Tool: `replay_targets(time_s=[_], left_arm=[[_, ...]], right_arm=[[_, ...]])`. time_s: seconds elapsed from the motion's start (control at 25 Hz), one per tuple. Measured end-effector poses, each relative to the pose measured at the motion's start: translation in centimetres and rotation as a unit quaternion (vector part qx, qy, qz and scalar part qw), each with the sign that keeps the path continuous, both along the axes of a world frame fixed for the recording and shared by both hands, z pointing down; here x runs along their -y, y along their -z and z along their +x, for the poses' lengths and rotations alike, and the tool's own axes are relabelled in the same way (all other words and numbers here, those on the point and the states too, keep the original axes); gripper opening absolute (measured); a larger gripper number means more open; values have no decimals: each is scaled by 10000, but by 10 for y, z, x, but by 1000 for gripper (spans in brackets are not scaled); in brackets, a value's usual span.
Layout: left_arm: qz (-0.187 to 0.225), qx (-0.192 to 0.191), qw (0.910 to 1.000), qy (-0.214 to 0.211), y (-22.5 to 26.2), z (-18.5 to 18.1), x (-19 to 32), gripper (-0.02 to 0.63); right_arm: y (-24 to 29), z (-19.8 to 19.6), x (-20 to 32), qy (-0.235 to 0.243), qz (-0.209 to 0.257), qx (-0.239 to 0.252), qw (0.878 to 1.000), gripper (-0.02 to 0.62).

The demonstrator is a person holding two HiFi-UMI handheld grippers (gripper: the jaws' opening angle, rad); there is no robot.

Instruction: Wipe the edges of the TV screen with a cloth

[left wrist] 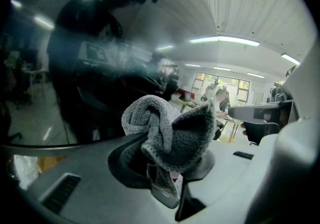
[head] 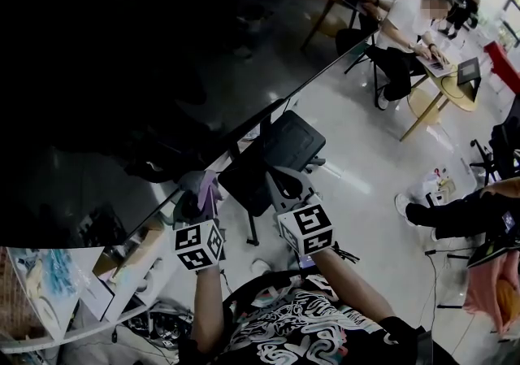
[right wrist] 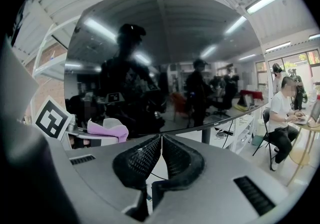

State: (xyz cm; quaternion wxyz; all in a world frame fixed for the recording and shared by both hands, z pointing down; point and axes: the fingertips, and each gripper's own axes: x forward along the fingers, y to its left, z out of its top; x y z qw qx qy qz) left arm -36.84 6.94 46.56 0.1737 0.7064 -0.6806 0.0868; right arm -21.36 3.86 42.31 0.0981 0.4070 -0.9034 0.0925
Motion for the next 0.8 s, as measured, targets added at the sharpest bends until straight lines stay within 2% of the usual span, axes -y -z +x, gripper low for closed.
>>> replay_targets(time_s=[0.8], left_arm=[[-4, -96, 9996, -258, 4, 29, 27, 112]], right_arm=[[-1, 25, 21, -221, -110, 90, 9997, 30]])
